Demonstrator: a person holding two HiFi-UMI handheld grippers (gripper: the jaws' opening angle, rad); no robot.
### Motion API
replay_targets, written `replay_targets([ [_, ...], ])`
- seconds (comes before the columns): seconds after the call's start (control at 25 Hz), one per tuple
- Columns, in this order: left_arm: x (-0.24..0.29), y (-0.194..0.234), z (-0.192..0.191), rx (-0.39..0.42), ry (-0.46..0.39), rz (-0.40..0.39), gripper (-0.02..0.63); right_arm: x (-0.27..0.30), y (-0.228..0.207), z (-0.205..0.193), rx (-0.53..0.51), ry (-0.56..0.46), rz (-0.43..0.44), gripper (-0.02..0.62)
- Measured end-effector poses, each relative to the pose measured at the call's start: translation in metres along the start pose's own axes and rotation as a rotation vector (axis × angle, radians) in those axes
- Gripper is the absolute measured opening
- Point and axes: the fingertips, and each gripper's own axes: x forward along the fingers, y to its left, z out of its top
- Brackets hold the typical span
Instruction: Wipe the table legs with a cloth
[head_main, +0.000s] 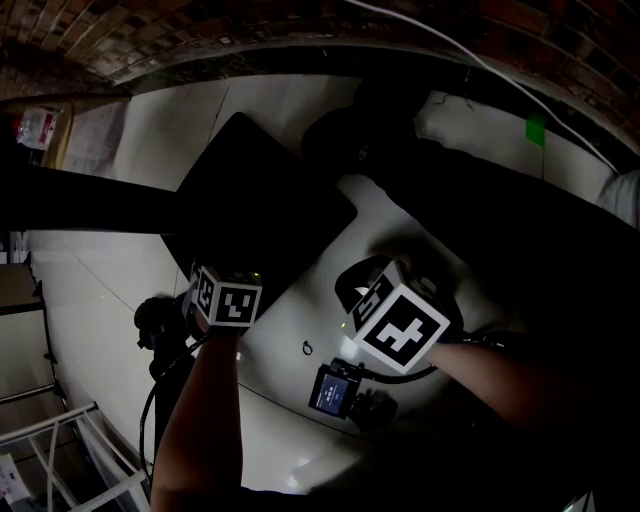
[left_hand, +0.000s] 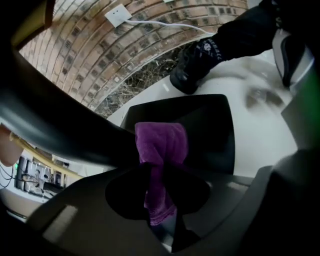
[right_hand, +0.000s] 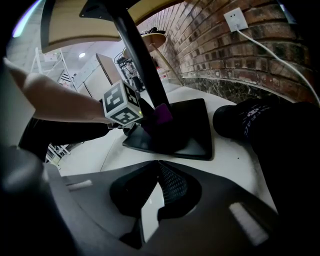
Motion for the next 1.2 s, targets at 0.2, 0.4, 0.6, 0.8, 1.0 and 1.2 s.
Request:
replay_targets([
  [0.2, -0.004, -0.028, -0.002, 0.147, -0.017, 0.003, 0.081, 0.001, 0.000, -0.001, 0.003, 0.003, -0.001, 0.002],
  [0.4, -0.011, -0.068, -0.003, 0.221, -0.034, -0.050, 0.081, 0.002, 0.003, -0.002, -0.002, 0.007, 0.005, 0.002],
  [0.6, -0.021, -0.116, -0.013, 0.323, -0.051, -0.117, 0.081, 0.002, 0.002, -0.001, -0.009, 0.006, -0.001, 0.002],
  [0.8, -0.021, -0.140, -0.024, 0.460, -0.043, -0.140, 0.100, 0.003, 0.007, -0.002, -0.015, 0.010, 0.007, 0.002],
  [1.0, -0.023, -0.130, -0.017, 0.386, -0.086, -0.186, 0.101, 0.003, 0.007, -0.002, -0.009, 0.010, 0.014, 0.002],
  [1.2, -0.016, -0.086, -0.016, 0.222, -0.066, -0.169, 0.098, 0.003, 0.006, -0.003, -0.011, 0.011, 0.013, 0.002],
])
